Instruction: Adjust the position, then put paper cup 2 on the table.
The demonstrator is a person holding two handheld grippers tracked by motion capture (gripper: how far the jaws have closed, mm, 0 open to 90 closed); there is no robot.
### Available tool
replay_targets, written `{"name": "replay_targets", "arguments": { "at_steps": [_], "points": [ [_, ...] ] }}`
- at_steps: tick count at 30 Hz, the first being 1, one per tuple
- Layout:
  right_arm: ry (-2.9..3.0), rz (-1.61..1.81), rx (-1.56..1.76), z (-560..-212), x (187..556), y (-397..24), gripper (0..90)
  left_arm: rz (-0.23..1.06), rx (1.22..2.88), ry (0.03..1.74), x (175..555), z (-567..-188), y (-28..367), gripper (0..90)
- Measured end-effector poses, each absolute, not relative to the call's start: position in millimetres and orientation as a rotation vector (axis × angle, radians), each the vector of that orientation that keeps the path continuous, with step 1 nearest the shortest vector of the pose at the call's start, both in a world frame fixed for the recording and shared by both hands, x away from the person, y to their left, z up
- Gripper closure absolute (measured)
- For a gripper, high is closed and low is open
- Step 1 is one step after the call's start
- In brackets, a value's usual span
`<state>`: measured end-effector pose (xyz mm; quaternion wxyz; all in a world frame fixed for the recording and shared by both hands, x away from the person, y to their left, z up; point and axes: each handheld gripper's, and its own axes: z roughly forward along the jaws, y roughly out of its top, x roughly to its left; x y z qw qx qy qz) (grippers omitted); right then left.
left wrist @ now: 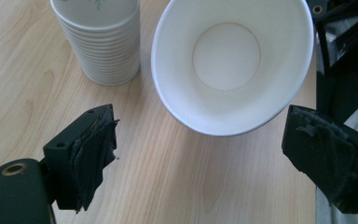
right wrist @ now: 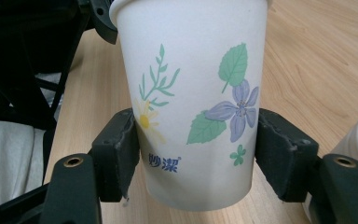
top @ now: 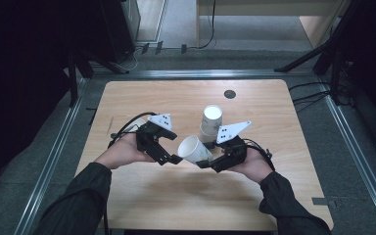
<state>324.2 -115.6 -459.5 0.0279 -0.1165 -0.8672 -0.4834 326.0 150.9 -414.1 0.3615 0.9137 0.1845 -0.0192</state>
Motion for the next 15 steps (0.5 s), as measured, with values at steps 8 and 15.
{"name": "replay_targets", "arguments": {
  "at_steps": [8, 15],
  "points": [
    [-2.659, -1.496, -0.376, -459, 326, -119, 34.8, -0.059, 2.283, 0.522, 324, -426, 158, 10.2],
    [-2.661, -1.509, -0.371, -459, 326, -119, 34.8, -0.079, 2.200, 0.560, 320, -437, 161, 10.2]
  ]
}}
